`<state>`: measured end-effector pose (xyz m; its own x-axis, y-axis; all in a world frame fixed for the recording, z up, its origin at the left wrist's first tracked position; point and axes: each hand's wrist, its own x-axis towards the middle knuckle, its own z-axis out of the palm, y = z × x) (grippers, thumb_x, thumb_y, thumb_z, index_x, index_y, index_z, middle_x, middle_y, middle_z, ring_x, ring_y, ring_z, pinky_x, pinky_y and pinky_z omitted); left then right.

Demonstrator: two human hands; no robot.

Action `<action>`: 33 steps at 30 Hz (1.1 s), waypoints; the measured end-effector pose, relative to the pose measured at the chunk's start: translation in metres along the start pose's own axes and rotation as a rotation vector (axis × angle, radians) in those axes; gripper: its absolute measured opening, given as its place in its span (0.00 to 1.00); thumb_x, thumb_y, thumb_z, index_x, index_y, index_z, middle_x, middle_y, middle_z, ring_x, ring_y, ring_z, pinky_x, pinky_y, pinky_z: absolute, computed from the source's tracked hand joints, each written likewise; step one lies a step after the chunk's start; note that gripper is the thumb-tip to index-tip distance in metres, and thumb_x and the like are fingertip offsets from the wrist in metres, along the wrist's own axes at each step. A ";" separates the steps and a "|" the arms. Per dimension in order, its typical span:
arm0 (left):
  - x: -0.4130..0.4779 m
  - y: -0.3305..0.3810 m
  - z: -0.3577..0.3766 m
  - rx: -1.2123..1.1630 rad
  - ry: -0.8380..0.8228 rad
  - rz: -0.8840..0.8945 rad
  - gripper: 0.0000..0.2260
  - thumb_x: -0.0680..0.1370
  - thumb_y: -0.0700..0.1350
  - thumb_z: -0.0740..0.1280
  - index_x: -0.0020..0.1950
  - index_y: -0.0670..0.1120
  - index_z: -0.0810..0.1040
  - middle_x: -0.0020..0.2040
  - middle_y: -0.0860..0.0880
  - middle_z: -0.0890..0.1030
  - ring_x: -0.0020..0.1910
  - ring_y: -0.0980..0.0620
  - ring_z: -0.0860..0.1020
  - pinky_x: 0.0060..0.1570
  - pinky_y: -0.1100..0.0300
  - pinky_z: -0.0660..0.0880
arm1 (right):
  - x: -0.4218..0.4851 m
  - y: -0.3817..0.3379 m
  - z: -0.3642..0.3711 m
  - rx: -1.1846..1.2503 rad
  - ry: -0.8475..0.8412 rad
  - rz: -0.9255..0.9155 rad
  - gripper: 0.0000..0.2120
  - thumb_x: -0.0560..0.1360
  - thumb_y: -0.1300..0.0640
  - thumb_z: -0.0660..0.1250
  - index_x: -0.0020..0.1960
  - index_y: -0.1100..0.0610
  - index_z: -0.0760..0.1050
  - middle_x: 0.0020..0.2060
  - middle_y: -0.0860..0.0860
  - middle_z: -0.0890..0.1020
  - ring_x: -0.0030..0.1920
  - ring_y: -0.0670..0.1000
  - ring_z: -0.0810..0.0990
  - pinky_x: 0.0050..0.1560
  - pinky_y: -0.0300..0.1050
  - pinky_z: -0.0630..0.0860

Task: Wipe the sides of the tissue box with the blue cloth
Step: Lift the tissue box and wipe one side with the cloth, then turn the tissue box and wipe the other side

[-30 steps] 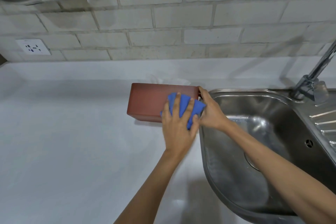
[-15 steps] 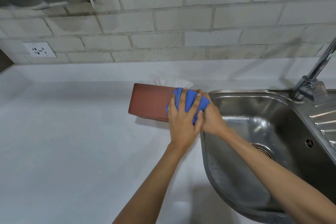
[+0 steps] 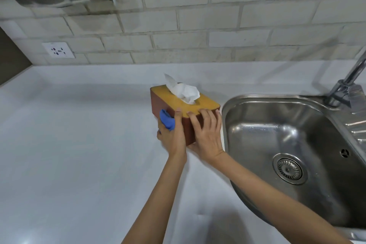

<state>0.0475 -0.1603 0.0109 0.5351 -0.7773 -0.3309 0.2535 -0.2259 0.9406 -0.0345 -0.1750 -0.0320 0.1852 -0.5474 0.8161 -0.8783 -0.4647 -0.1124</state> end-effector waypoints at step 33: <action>0.088 0.028 -0.047 0.294 -0.165 0.222 0.07 0.77 0.39 0.67 0.52 0.46 0.72 0.32 0.48 0.74 0.22 0.60 0.75 0.18 0.69 0.71 | 0.104 0.085 -0.017 0.414 -0.345 0.483 0.18 0.77 0.44 0.61 0.54 0.57 0.78 0.44 0.55 0.83 0.41 0.49 0.78 0.53 0.51 0.75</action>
<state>0.1390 -0.2073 0.0048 0.4085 -0.9045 -0.1227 -0.1077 -0.1812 0.9775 -0.0974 -0.2594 0.0528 0.0068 -0.9151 0.4032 -0.6712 -0.3031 -0.6765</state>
